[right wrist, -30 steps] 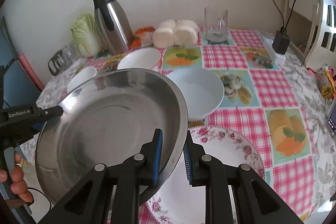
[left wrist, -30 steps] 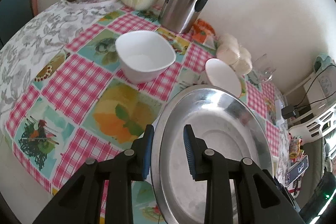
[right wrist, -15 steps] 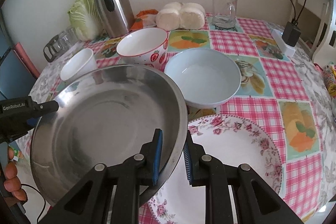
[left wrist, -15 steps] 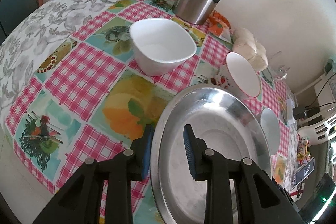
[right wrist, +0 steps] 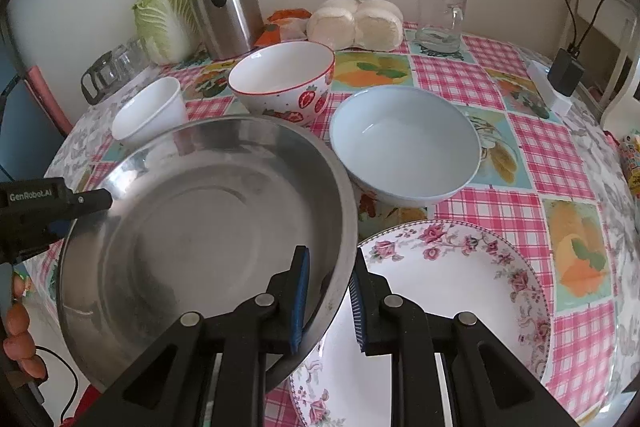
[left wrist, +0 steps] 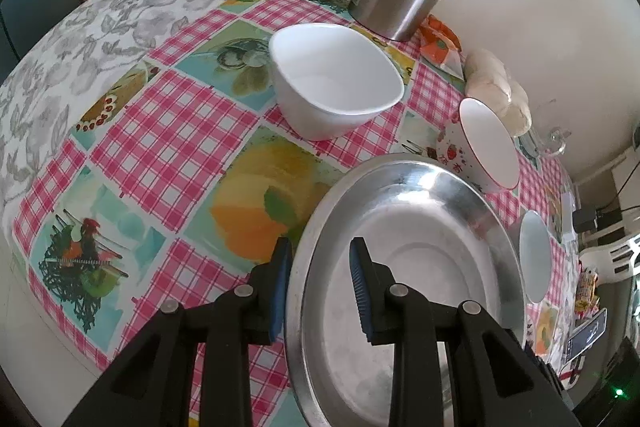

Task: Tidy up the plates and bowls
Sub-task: 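Lift the steel basin with both grippers and carry it over the square white plate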

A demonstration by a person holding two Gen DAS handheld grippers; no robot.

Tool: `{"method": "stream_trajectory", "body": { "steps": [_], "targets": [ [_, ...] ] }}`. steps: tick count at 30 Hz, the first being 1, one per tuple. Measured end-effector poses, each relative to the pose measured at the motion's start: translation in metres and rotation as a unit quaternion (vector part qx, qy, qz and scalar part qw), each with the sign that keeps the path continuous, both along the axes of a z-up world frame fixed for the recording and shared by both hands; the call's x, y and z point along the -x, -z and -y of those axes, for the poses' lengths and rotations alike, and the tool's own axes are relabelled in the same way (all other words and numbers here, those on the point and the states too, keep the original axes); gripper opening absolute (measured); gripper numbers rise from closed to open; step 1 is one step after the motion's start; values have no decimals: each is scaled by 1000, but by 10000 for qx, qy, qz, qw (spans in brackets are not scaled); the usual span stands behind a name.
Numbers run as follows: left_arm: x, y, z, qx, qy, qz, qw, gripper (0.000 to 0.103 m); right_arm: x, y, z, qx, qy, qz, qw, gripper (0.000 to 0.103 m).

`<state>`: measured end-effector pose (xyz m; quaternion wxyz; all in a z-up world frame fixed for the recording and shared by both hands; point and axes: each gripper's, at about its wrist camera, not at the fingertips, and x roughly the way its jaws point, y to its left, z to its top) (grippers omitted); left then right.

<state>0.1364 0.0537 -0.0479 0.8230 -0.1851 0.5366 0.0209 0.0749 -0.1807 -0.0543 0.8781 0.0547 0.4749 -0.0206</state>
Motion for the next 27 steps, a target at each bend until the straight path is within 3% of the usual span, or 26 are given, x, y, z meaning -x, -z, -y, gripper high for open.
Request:
{"method": "stream_trajectory", "body": {
  "steps": [27],
  "targets": [
    [-8, 17, -3, 0, -110, -224, 9997, 30, -7, 14, -4, 59, -40, -95, 9999, 21]
  ]
}}
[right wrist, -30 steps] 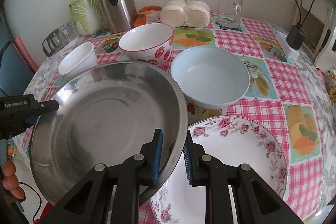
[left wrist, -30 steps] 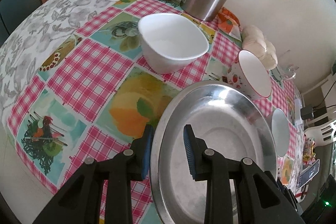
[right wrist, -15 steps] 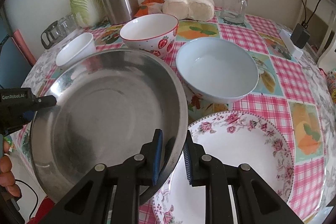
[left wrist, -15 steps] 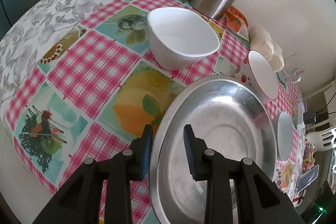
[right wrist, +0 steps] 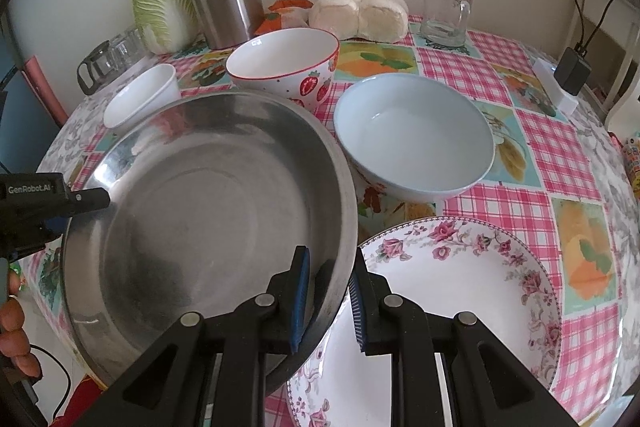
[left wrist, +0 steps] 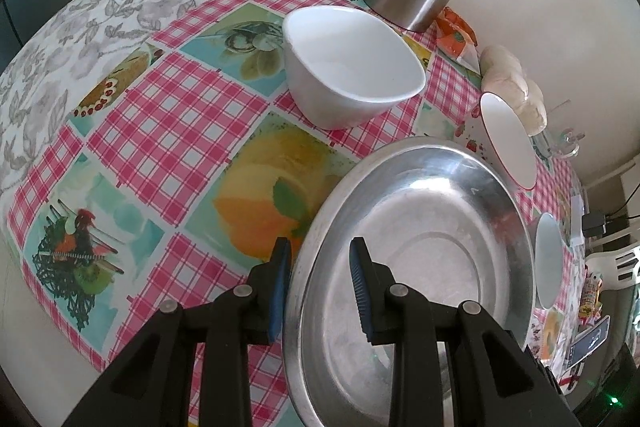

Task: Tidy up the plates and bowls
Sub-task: 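Lift the steel basin with both grippers and carry it over the square white plate, then lower the steel basin onto the table and open both grippers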

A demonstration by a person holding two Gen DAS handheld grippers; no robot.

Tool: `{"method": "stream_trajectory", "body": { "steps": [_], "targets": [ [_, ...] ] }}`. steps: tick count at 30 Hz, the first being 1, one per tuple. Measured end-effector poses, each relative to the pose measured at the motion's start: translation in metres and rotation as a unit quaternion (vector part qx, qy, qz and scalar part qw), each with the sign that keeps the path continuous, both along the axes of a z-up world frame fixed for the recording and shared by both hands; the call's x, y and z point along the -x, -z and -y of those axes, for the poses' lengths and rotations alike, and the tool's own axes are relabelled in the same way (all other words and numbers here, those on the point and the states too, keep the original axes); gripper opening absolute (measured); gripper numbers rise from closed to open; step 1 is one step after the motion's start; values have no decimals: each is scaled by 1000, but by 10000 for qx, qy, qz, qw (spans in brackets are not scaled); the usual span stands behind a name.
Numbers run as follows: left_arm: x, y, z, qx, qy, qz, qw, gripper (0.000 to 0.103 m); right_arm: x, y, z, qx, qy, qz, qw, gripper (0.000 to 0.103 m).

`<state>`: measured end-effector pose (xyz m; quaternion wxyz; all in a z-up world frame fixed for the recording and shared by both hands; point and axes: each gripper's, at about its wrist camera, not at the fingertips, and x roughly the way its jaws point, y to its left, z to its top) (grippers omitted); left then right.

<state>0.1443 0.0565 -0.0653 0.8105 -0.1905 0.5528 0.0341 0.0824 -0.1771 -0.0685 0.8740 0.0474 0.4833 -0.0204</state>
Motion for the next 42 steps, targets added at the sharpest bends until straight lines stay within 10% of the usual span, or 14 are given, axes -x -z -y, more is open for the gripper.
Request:
{"method": "stream_trajectory", "body": {
  "steps": [19, 21, 28, 42],
  "targets": [
    [-3, 3, 1, 1, 75, -15, 10000, 32, -2, 1, 3, -83, 34, -63, 9999, 21],
    [-3, 2, 1, 0, 79, -23, 10000, 33, -1, 0, 4, -123, 39, -55, 9999, 39],
    [2, -10, 2, -92, 102, 53, 9999, 53, 5, -17, -4, -35, -78, 99, 9999, 49],
    [9, -31, 12, -730, 289, 330, 9964, 98, 14, -41, 2, 2, 75, 501, 9987, 103]
  ]
}}
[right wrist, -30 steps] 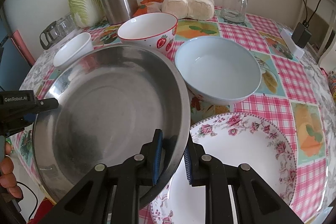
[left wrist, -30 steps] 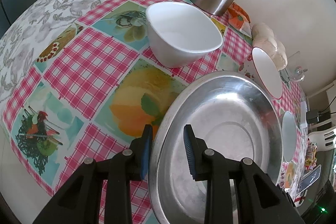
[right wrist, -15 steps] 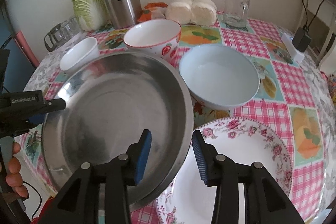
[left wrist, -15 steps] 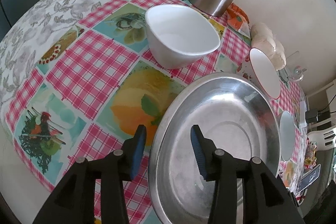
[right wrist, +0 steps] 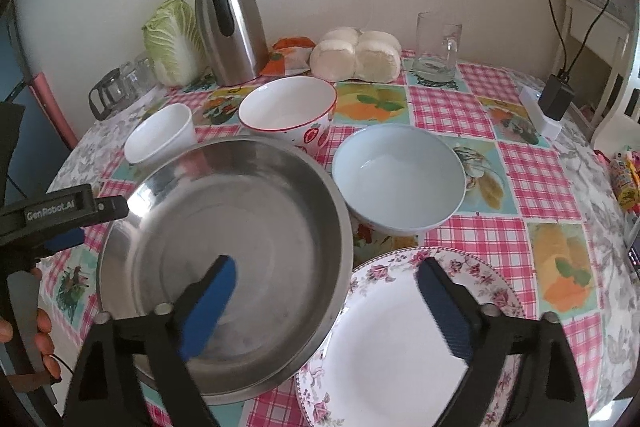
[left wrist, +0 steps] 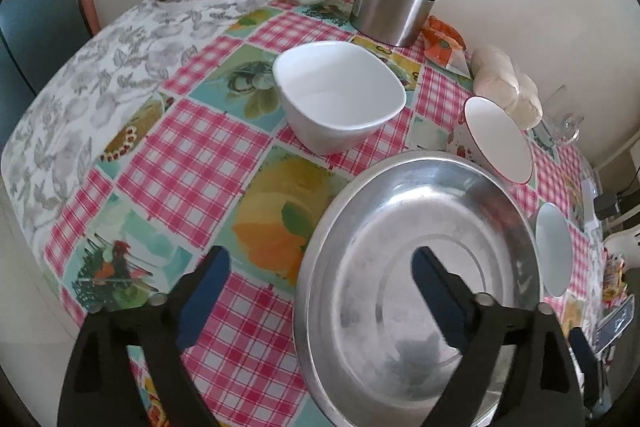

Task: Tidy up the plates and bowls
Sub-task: 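Lower the steel basin onto the table and open both grippers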

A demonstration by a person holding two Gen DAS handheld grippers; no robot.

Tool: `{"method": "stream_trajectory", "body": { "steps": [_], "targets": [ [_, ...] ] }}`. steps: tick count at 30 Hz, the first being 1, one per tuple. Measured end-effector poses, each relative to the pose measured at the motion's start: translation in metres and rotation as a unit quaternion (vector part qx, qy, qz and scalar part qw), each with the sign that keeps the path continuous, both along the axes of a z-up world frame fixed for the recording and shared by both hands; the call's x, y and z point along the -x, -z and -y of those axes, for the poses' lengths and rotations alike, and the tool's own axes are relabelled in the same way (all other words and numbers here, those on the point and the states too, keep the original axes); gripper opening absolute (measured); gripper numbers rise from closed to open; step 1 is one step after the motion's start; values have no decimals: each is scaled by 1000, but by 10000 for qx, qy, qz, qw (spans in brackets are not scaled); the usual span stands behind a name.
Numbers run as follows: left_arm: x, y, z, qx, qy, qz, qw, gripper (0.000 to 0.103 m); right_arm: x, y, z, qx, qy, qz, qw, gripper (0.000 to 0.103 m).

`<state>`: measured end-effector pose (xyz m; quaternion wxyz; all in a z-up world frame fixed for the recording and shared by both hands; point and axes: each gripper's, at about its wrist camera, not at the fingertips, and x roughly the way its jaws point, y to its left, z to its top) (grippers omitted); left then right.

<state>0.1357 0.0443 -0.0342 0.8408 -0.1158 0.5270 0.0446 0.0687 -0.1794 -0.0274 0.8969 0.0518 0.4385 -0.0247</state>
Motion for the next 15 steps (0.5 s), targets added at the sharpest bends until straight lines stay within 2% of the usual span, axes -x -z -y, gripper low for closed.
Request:
{"method": "stream_trajectory", "body": {
  "steps": [6, 15],
  "targets": [
    [1, -4, 5, -294, 40, 120, 9995, 99, 1, 0, 6, -110, -16, 42, 9999, 103],
    [7, -23, 19, -202, 280, 555, 9979, 99, 6, -8, 21, -249, 128, 142, 9995, 103]
  ]
}}
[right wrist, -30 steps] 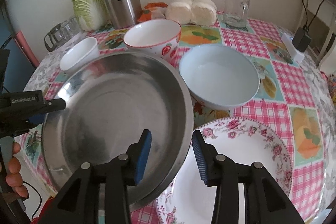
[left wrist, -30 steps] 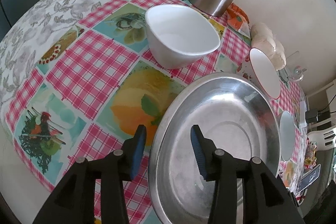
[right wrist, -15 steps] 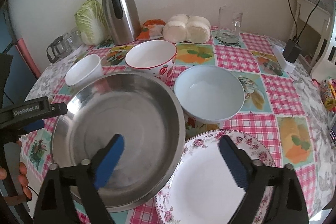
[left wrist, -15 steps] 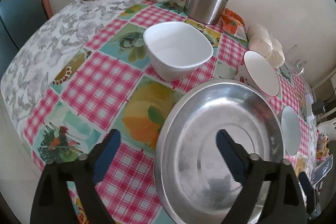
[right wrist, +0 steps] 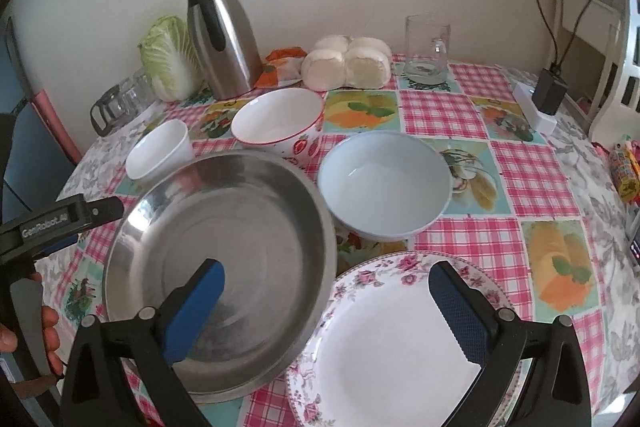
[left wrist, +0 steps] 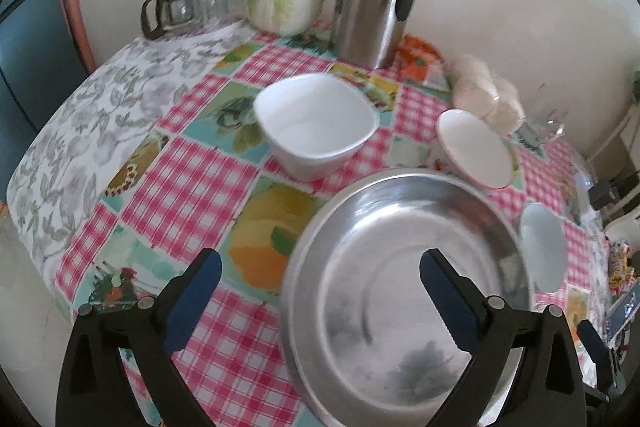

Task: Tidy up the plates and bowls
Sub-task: 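Lower the steel basin onto the table and open both grippers, then move both grippers to the rim of the floral-rim white plate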

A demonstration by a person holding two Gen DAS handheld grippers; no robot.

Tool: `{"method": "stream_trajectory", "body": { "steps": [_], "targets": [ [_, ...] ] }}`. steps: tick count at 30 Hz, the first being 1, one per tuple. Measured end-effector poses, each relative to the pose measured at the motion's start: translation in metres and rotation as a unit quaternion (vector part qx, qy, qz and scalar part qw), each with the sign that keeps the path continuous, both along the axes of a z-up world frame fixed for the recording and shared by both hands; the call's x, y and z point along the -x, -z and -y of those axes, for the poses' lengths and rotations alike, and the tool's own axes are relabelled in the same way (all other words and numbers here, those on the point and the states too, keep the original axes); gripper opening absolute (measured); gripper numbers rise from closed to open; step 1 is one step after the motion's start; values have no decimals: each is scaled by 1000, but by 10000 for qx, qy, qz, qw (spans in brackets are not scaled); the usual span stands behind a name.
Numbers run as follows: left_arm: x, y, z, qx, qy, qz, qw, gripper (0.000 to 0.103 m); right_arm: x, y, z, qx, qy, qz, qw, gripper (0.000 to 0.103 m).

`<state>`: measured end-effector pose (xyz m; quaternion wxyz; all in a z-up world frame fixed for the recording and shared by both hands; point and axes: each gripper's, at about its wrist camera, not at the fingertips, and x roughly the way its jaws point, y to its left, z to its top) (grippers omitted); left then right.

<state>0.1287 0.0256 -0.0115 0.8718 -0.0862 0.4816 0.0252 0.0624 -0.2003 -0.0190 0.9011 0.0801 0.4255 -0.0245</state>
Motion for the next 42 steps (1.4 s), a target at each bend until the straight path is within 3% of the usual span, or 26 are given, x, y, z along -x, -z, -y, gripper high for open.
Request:
{"method": "stream_trajectory", "body": {
  "steps": [4, 9, 19, 24, 36, 42],
  "targets": [
    [8, -18, 14, 281, 236, 509, 9980, 100, 5, -13, 31, -116, 214, 149, 9996, 103],
    [21, -42, 37, 688, 713, 1134, 9886, 100, 23, -31, 100, -515, 865, 484, 9937, 103],
    [48, -59, 103, 1531, 1837, 1269, 9627, 100, 66, -21, 173, -875, 1784, 505, 9788, 103],
    [61, -53, 136, 1502, 2024, 1058, 9619, 100, 75, -13, 186, -1003, 1937, 338, 9753, 103],
    [83, -24, 175, 1307, 2035, 263, 9700, 100, 83, 7, 195, -1072, 2156, -104, 9705, 103],
    [95, -6, 195, 1237, 2265, -204, 9659, 100, 79, 22, 194, -1216, 2149, -353, 9684, 103]
  ]
}}
